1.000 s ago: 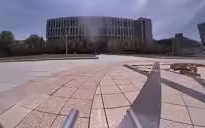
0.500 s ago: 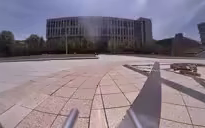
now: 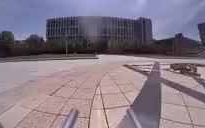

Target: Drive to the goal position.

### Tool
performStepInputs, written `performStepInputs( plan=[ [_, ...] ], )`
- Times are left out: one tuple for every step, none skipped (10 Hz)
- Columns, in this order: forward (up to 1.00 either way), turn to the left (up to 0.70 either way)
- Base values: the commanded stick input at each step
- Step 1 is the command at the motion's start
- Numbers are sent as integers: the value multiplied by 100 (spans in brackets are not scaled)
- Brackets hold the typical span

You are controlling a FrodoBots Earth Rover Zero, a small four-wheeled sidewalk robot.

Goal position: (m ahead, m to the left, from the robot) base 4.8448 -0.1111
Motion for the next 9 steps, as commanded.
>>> performStepInputs(
  plan=[
    [99,0],
    [99,0],
    [73,0],
    [8,0],
    [0,0],
    [36,-1],
    [100,-22],
    [100,-35],
    [100,-39]
  ],
)
